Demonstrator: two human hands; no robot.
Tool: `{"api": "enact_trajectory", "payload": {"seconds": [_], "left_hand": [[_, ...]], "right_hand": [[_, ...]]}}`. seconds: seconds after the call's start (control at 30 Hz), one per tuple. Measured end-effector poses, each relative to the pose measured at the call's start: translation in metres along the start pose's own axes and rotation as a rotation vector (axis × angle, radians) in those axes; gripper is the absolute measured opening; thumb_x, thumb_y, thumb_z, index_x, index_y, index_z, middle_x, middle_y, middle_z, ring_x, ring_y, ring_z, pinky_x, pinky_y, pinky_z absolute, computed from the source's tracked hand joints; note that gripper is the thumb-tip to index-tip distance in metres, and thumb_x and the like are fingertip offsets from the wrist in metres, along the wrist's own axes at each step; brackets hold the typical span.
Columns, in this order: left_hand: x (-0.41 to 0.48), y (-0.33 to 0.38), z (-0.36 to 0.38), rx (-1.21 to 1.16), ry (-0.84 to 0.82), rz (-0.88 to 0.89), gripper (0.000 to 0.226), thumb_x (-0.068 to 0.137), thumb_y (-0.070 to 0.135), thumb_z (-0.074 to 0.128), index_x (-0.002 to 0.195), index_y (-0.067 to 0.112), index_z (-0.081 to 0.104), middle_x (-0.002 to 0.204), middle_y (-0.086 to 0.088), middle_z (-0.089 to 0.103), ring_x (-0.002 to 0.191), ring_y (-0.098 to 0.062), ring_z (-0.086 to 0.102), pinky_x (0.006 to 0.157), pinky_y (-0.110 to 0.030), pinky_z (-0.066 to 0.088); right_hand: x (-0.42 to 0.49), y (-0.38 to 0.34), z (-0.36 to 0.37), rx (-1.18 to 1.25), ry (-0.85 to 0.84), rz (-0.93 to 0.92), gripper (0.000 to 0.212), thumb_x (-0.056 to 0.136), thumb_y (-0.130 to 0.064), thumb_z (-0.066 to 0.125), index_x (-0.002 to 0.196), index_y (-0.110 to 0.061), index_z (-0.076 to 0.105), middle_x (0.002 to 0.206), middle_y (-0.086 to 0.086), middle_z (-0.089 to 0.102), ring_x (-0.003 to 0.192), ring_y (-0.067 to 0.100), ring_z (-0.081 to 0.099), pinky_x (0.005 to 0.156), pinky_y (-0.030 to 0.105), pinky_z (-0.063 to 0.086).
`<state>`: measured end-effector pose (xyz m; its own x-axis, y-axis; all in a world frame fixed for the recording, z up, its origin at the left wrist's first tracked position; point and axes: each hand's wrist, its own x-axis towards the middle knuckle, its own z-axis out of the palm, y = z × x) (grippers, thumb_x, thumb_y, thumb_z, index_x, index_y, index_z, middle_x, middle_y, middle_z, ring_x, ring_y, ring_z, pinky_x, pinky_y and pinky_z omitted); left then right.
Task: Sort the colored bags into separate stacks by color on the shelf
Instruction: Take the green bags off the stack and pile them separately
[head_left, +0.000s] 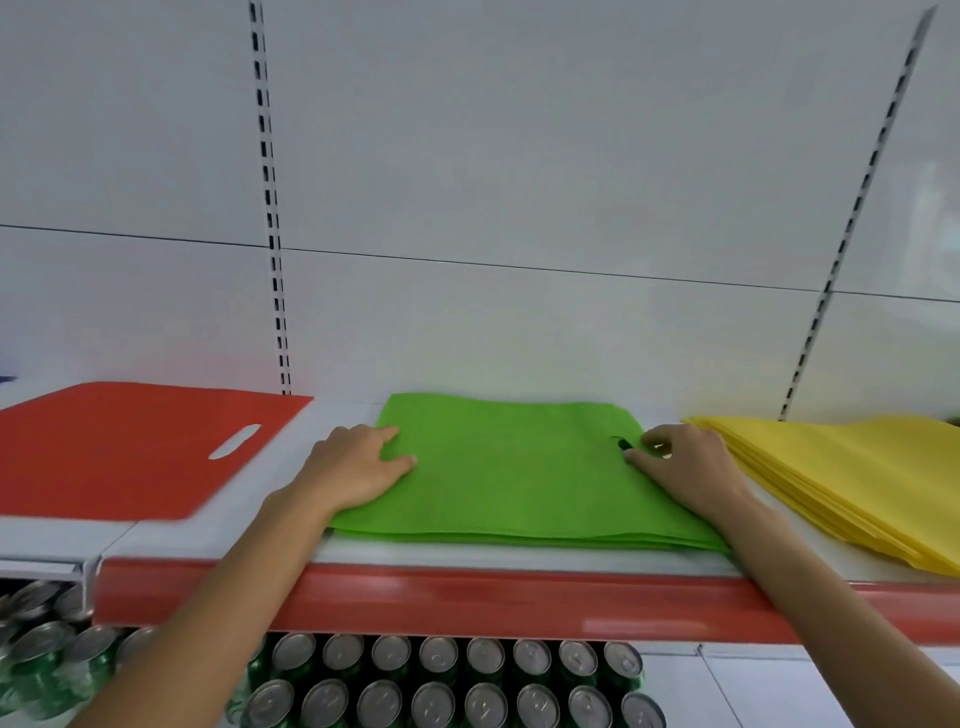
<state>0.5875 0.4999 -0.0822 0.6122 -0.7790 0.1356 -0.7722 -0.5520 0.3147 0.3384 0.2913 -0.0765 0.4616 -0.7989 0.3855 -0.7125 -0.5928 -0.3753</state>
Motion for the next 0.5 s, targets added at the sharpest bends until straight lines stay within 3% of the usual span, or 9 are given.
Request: {"api": "enact_trajectory", "payload": {"seconds": [0.3, 0.5], "left_hand": [[0.003, 0.0058, 0.0035, 0.111, -0.037, -0.009, 0.054, 0.094, 0.053, 0.034, 0.144, 0.033, 0.03, 0.149, -0.005, 0.032, 0.137, -0.028, 0.027, 0.107, -0.038, 0.028], [-0.0013, 0.0064, 0.0021, 0.066, 0.003, -0.005, 0.054, 0.093, 0.053, 0.039, 0.142, 0.033, 0.034, 0.146, -0.007, 0.04, 0.134, -0.028, 0.032, 0.106, -0.038, 0.032]], "right_hand": [[-0.0016, 0.0032, -0.0016, 0.051, 0.007, 0.003, 0.035, 0.084, -0.033, 0.069, 0.108, -0.008, 0.07, 0.11, 0.006, 0.069, 0.103, 0.019, 0.061, 0.07, 0.02, 0.029], [-0.0034, 0.0014, -0.0033, 0.079, -0.006, 0.012, 0.034, 0.082, -0.027, 0.072, 0.11, -0.009, 0.069, 0.113, 0.008, 0.068, 0.104, 0.02, 0.06, 0.08, 0.021, 0.035]]}}
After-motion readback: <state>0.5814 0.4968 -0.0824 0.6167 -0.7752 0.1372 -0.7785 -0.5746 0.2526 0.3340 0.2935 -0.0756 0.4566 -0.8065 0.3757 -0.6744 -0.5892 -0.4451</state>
